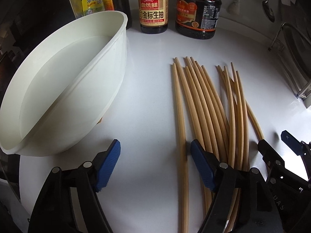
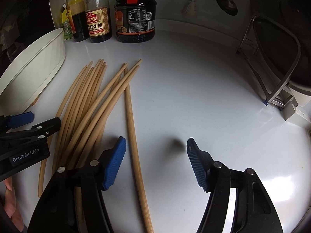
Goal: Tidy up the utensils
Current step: 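Close the right tool on one chopstick while the left tool grasps another, then carry both chopsticks over the white basin and open both tools to drop them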
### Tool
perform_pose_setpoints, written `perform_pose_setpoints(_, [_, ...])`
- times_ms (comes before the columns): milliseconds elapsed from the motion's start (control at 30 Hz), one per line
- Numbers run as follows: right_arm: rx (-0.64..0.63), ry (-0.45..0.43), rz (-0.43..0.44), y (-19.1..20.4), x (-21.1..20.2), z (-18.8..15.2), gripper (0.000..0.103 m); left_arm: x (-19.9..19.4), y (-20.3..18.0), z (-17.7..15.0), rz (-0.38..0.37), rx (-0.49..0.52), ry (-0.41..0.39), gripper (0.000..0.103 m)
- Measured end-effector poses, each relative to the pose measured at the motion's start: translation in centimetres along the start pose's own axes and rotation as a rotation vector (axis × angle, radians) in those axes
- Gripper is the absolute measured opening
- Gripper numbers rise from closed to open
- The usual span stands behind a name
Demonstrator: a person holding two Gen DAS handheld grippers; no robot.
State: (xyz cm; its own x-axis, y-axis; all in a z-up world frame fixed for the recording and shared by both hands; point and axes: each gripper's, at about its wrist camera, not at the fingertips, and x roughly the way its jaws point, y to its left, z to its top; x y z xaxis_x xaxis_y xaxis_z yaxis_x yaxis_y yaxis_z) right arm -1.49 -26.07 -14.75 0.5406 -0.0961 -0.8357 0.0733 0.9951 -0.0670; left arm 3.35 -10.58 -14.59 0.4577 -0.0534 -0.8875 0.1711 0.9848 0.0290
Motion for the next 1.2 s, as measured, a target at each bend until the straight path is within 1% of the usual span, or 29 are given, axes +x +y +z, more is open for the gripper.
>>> perform_pose_setpoints(33, [-0.017, -0.003, -0.003, 0.4, -0.1, 0.1, 0.049, -0.1, -0.1, 0.0, -0.011, 0.002, 0.001, 0.063])
perform_pose_setpoints(67, [-0.035, -0.006, -0.006, 0.8, -0.1, 0.1, 0.046, -0.1, -0.2, -0.1, -0.022, 0.001, 0.002, 0.058])
perform_pose_setpoints(100, [-0.051, -0.007, -0.006, 1.1, -0.2, 0.1, 0.039, 0.0, -0.3, 0.1, -0.032, 0.004, 0.003, 0.055])
perform_pose_setpoints(133, [-0.065, -0.007, -0.004, 1.4, -0.3, 0.1, 0.031, -0.1, -0.4, 0.1, -0.036, 0.011, 0.002, 0.05])
perform_pose_setpoints(167, [-0.075, -0.005, 0.0, 1.7, -0.3, 0.1, 0.028, -0.2, -0.6, 0.0, -0.041, 0.019, 0.0, 0.044])
perform_pose_setpoints(200, [-0.083, -0.003, 0.002, 1.9, -0.3, 0.2, 0.022, -0.3, -0.8, 0.0, -0.045, 0.027, -0.002, 0.041])
perform_pose_setpoints(267, [-0.097, 0.002, 0.012, 2.2, -0.3, 0.3, 0.013, -0.4, -1.0, -0.1, -0.054, 0.037, -0.001, 0.022])
perform_pose_setpoints(300, [-0.1, 0.006, 0.018, 2.4, -0.3, 0.4, 0.006, -0.5, -1.1, -0.1, -0.058, 0.041, 0.0, 0.016])
perform_pose_setpoints(333, [-0.104, 0.006, 0.014, 2.5, -0.3, 0.4, 0.006, -0.4, -1.2, 0.0, -0.064, 0.045, 0.003, 0.007])
perform_pose_setpoints(433, [-0.078, 0.009, 0.03, 1.9, -0.4, 0.5, 0.006, -0.4, -1.2, 0.1, -0.074, 0.052, 0.008, 0.007])
perform_pose_setpoints(600, [0.015, 0.02, 0.041, 0.2, -0.4, 0.3, 0.006, -0.5, -1.0, 0.2, -0.126, 0.044, 0.024, 0.007])
perform_pose_setpoints(733, [0.075, 0.024, 0.034, -1.1, -0.7, 0.1, 0.006, -1.4, -1.3, 0.4, -0.14, 0.045, 0.001, 0.007])
perform_pose_setpoints(900, [0.107, 0.012, 0.021, -1.9, -1.9, 0.0, 0.006, -2.8, -1.5, 0.9, -0.159, 0.05, -0.02, 0.007])
perform_pose_setpoints(1067, [0.133, -0.026, 0.023, -2.2, -4.5, 1.2, 0.006, -5.0, -1.3, 2.2, -0.193, 0.054, -0.044, 0.007])
perform_pose_setpoints(1200, [0.131, -0.062, 0.048, -1.3, -7.0, 3.4, 0.006, -7.4, 0.0, 4.3, -0.208, 0.034, -0.071, 0.007])
